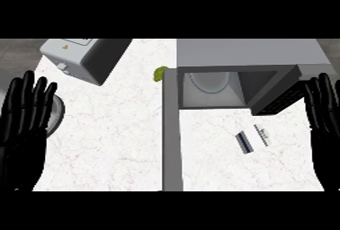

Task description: Pick up the milk, place it into the microwave and close the microwave

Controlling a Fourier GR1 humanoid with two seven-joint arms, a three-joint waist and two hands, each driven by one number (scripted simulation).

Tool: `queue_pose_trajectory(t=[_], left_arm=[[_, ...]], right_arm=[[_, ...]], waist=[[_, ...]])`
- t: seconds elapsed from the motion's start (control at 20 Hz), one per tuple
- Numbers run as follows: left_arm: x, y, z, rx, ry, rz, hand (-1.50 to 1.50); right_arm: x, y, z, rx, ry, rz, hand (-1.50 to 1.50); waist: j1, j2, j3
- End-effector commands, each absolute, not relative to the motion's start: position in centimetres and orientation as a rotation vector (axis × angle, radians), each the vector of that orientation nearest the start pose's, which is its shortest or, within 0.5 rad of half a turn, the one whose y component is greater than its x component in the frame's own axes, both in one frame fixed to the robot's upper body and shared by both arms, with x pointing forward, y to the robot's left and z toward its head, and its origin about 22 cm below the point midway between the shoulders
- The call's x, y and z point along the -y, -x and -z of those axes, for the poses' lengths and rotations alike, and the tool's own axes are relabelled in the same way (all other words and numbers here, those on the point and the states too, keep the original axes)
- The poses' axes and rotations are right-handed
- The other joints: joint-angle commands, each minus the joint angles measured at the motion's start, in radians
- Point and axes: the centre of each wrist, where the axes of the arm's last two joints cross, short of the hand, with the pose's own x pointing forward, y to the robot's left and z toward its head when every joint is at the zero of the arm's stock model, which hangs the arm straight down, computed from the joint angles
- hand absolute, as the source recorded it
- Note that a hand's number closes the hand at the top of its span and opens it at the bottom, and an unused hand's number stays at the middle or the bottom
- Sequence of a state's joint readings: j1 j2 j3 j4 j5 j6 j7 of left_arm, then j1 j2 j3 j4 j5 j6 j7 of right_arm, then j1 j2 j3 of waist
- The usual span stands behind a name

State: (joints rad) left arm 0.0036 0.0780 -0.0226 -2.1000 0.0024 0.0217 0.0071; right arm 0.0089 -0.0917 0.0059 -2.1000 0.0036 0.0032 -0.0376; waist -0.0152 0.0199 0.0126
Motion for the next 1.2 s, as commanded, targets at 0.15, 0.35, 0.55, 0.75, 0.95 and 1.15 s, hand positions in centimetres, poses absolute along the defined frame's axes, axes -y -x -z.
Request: queue_pose_trajectory(t=[0.15,0.35,0.55,0.75,0.95,1.15], left_arm=[[-27.0,-21.9,-14.0,2.058,-0.004,0.135,-1.5],[-27.5,-21.6,-12.6,1.965,0.207,0.016,-1.5],[-30.0,-19.5,-15.1,1.981,0.217,0.011,-1.5],[-31.8,-15.8,-13.7,1.96,0.218,0.006,-1.5],[-31.2,-14.2,-14.2,1.95,0.232,0.005,-1.5],[-32.1,-12.7,-14.9,1.971,0.225,-0.001,-1.5]], right_arm=[[26.4,-20.2,-12.6,2.081,0.095,-0.137,-1.5],[26.2,-19.0,-12.2,2.038,-0.106,-0.201,-1.5],[27.1,-16.6,-12.6,2.034,-0.076,-0.175,-1.5],[26.5,-16.8,-11.5,2.013,-0.025,-0.119,-1.5],[26.3,-17.1,-10.1,1.976,0.026,-0.161,-1.5],[29.4,-16.6,-7.9,1.962,0.078,-0.161,-1.5]], waist=[[0.014,-0.02,-0.013],[0.014,-0.022,-0.013],[0.013,-0.022,-0.013],[0.02,-0.022,-0.013],[0.02,-0.021,-0.013],[0.018,-0.022,-0.012]])
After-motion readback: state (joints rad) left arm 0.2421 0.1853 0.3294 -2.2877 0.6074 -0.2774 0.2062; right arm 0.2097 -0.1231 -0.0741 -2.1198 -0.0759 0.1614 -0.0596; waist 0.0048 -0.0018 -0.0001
